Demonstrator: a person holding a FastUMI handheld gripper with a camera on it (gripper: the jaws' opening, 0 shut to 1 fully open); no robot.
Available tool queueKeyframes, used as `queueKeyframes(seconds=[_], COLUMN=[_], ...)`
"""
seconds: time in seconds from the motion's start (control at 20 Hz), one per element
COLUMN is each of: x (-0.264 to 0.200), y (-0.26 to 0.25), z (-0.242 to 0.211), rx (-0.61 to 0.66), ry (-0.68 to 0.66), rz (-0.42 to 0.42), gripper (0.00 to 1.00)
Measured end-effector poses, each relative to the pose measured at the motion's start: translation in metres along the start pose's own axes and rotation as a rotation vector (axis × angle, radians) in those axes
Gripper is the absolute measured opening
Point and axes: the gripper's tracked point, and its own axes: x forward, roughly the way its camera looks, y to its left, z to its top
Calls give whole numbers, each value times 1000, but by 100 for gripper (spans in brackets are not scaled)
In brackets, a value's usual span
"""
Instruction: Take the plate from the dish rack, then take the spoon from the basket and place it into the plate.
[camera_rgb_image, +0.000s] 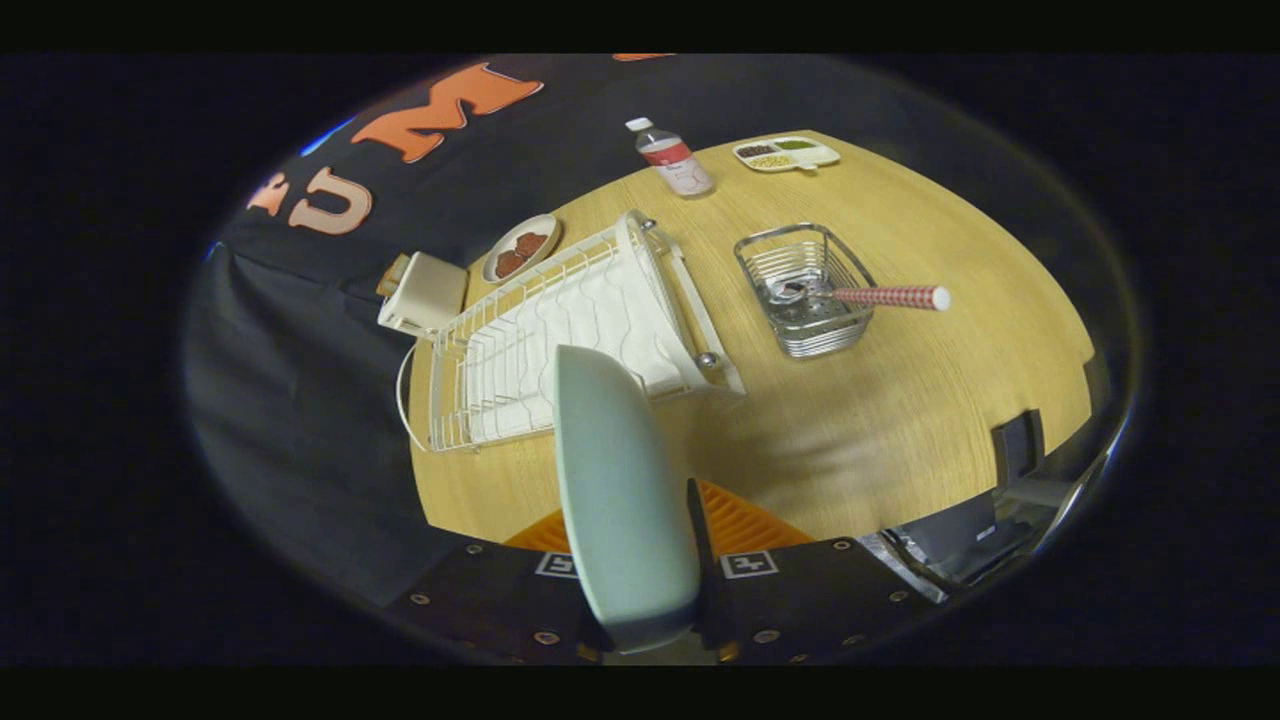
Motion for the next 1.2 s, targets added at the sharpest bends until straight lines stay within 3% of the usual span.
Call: queueKeyframes(seconds=[0.7,0.9,1.2], x=[55,65,67], y=[-38,-40,-59], z=[-35,-41,-34], rx=[18,87,59], ry=[64,85,53], rz=[-50,-15,-72], gripper=[35,34,56])
